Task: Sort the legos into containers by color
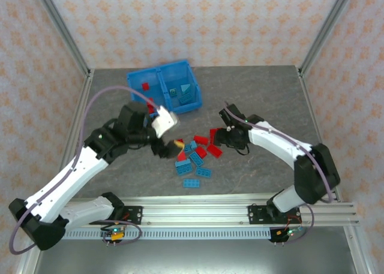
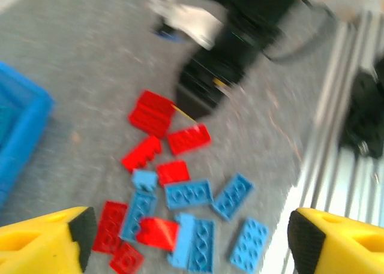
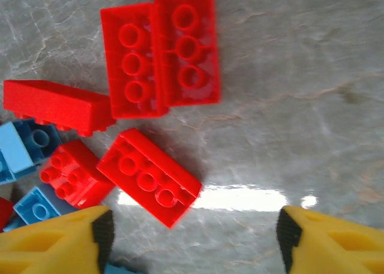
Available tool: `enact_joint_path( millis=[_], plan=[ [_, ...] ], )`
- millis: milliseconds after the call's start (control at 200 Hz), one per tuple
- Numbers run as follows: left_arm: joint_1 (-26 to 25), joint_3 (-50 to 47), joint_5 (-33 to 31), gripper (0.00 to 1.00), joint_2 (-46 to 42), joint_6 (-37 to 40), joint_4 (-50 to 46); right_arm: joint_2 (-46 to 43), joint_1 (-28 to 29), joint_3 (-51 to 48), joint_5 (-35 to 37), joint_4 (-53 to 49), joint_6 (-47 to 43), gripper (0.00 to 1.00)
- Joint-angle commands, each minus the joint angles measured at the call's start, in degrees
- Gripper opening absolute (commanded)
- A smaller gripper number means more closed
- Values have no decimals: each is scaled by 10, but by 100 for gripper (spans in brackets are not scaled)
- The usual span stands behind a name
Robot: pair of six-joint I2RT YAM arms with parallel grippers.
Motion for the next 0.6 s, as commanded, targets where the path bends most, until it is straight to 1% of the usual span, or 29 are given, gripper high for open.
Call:
enact_joint_path(
  millis=[0,65,140,240,355,415,506,596],
  plan=[
    [-13,-48,26,89,-52,105,-40,33,4,47,-25,35,-19,65],
    [-15,-69,20,90,-71,102,-41,62,16,76,-12,20,-24,56],
    [-16,-85,20,91,-86,92,-37,94,39,113,5,0,-39,53],
    [-16,-104,19,92,-99,78,-21,133,67,154,28,-11,-73,53],
    [-17,-114,12,93,-108,65,-9,176,69,194,54,-27,-135,53],
    [-17,-119,7,93,-113,60,-8,203,69,221,75,-59,-175,53],
    [-17,-127,-3,93,-122,56,-7,238,69,250,72,-107,-230,53],
    [-16,-144,-18,94,-131,51,2,254,69,264,42,-133,-266,55]
  ],
)
